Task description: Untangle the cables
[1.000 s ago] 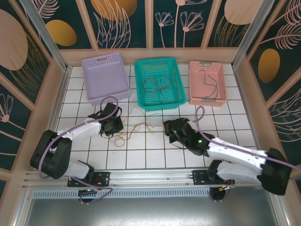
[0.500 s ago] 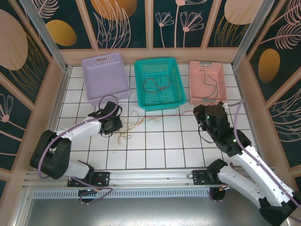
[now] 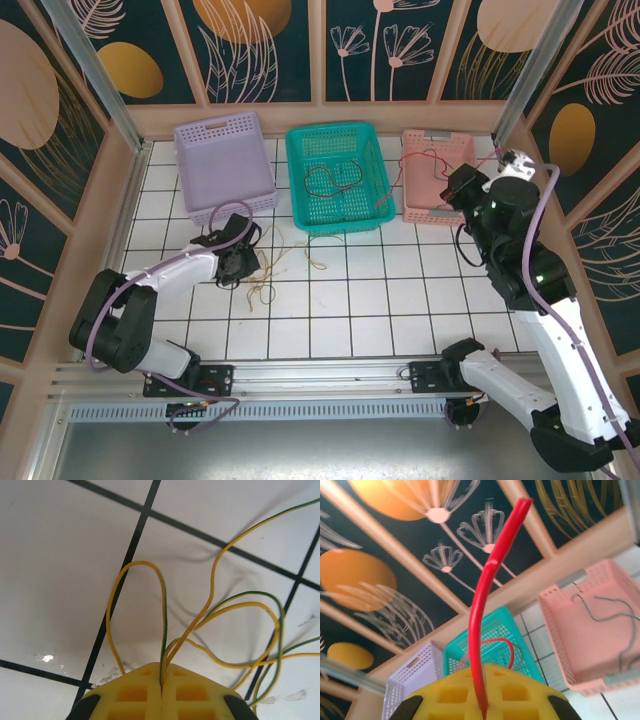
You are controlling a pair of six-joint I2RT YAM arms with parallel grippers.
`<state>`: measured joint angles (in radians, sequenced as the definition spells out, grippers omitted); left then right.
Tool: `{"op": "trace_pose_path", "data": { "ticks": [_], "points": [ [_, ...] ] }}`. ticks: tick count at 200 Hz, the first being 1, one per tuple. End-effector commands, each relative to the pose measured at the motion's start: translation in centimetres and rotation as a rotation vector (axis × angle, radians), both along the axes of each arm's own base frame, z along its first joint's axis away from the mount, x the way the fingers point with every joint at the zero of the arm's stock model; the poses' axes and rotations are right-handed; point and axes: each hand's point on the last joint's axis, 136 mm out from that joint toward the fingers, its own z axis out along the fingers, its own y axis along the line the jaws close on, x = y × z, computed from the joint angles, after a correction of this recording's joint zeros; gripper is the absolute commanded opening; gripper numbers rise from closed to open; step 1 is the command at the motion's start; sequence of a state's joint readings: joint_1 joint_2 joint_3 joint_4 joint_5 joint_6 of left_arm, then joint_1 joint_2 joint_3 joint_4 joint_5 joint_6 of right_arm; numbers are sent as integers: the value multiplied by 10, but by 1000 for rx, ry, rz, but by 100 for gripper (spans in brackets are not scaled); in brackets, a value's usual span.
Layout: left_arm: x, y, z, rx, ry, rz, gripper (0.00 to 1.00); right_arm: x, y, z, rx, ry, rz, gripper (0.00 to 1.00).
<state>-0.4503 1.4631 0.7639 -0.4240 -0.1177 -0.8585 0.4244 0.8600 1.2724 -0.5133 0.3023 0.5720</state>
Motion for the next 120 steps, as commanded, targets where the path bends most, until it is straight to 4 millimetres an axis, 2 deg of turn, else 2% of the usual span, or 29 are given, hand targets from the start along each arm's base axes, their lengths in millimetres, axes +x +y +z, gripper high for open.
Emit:
{"op": "trace_pose_path", "data": {
  "ticks": [1, 25, 47, 78, 120],
  "points": [
    [10, -7, 16, -34, -26, -3, 18, 4, 32, 35, -190, -144, 217, 0],
    [16, -15, 36, -80, -65, -11, 41, 16, 66, 40, -259, -162, 414, 0],
    [22, -20, 55, -113, -101, -14, 54, 30, 91, 30, -306, -138, 563, 0],
    [29, -29, 79, -154, -138, -32, 60, 57, 117, 14, -299, -91, 734, 0],
    [31, -35, 102, -207, -175, -41, 64, 99, 129, -8, -292, -30, 812, 0]
  ]
}}
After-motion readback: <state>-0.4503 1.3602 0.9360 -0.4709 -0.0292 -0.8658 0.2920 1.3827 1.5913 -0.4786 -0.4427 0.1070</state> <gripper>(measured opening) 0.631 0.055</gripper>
